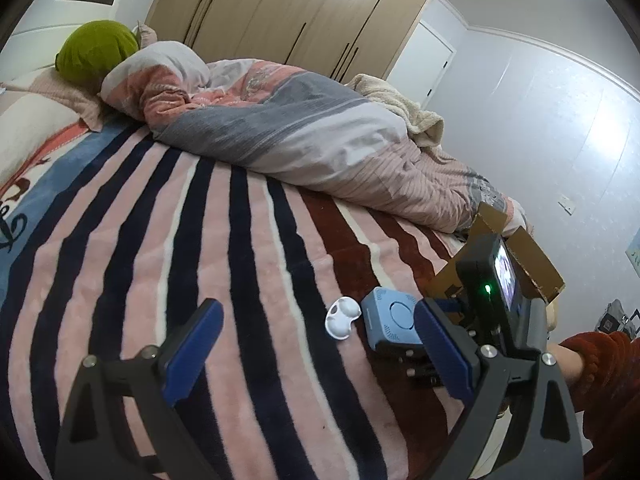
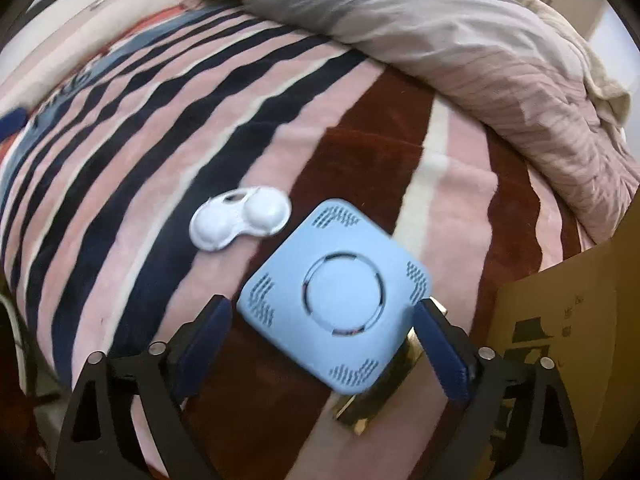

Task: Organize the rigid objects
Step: 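Return the right gripper to the bed and grasp the light-blue square device, then carry the light-blue device into the cardboard box and open the right gripper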

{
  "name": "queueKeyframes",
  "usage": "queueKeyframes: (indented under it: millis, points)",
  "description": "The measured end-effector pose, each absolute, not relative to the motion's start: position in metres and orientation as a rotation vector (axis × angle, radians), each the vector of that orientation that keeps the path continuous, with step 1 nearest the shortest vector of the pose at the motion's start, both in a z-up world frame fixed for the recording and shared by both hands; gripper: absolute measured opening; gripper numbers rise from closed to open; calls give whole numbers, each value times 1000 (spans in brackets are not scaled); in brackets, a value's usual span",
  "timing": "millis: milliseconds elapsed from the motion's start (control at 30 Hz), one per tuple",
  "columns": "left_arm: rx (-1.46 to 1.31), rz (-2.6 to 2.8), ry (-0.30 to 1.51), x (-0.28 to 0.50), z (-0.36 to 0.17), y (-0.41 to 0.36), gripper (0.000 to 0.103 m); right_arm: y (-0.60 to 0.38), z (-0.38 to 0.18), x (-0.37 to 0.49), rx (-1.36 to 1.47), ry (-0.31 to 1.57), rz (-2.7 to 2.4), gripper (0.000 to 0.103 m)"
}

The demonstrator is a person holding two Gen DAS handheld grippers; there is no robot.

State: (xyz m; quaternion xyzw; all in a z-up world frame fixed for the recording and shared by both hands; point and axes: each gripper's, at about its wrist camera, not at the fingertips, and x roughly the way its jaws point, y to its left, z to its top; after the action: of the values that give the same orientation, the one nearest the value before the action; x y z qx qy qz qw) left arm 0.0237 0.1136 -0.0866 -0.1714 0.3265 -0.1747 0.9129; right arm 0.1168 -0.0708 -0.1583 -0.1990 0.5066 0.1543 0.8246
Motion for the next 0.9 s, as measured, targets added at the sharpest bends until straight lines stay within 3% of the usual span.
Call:
queueKeyframes:
  millis: [300, 467, 533, 700, 900]
  points:
    - [-362, -361, 673, 22, -89, 119, 95, -77, -170, 133, -390, 1096, 315, 100]
    - [-353, -371, 675, 22, -87, 114, 95, -78, -165, 124, -391, 1052, 386, 98]
    - [-350, -371, 676, 21, -85, 111, 95, -77, -160, 116, -375, 1035, 431, 89]
    - [-346, -378, 679, 20, -82, 104, 95, -70, -144, 96, -393, 983, 521, 86]
    - [-336, -396, 675, 21, -75, 93, 95, -71, -159, 101, -399, 1075, 511, 86]
